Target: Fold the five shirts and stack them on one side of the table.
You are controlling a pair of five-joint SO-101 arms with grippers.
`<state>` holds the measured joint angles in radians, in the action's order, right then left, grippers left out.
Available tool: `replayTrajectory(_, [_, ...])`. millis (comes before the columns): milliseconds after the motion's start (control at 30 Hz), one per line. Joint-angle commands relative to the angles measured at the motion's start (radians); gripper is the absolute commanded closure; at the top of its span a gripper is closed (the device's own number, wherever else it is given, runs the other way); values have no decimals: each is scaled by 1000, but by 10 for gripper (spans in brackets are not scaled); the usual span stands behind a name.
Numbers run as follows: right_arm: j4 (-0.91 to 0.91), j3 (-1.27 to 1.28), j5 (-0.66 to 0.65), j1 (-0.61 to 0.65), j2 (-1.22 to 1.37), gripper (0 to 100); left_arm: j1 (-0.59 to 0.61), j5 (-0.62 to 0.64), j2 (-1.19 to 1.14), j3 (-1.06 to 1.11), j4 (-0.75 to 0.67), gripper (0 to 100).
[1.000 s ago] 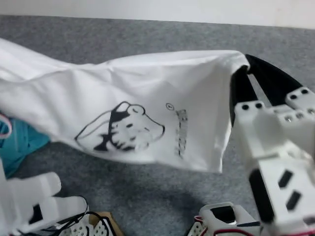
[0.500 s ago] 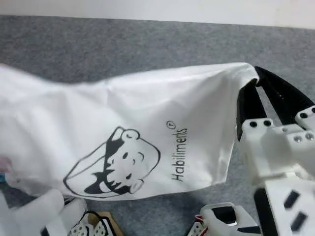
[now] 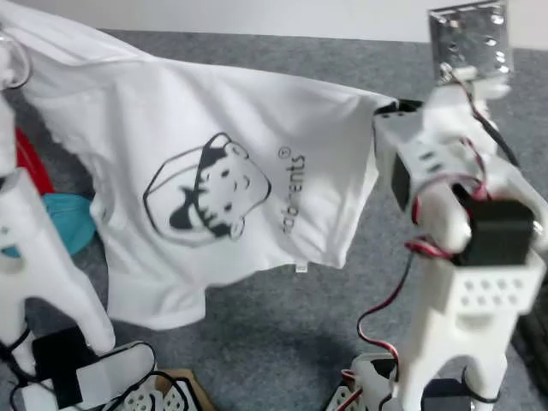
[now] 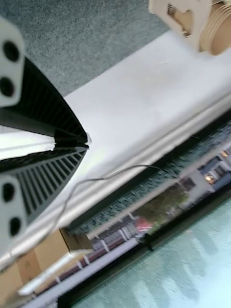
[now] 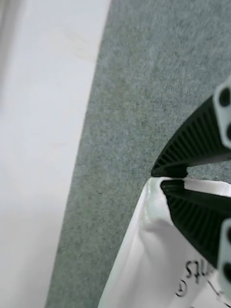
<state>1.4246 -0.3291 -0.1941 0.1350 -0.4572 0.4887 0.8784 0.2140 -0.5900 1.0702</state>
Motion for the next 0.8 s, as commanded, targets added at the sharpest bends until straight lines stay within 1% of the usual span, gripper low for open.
replayTrajectory(0, [-200, 159, -11, -30, -2, 992, -50, -98, 13, 245, -224, 993])
replayTrajectory(200, [-607, 461, -12, -30, -1, 992, -114, -210, 13, 532, -508, 993])
replayTrajectory(300, [-825, 602, -12, -30, 1, 992, -136, -281, 13, 656, -618, 993])
replayTrajectory(400, [-1061, 739, -11, -30, 5, 992, -145, -325, 13, 760, -710, 993])
replayTrajectory(467, [-1179, 794, -11, -30, 39, 992, -145, -331, 12, 799, -741, 993])
replayTrajectory(600, [-1337, 785, -9, -56, 151, 992, -137, -327, 12, 817, -749, 993])
replayTrajectory(667, [-1377, 754, -5, -70, 222, 992, -122, -327, 13, 816, -749, 993])
replayTrajectory(767, [-1385, 679, -3, -84, 329, 992, -114, -325, 13, 811, -750, 993])
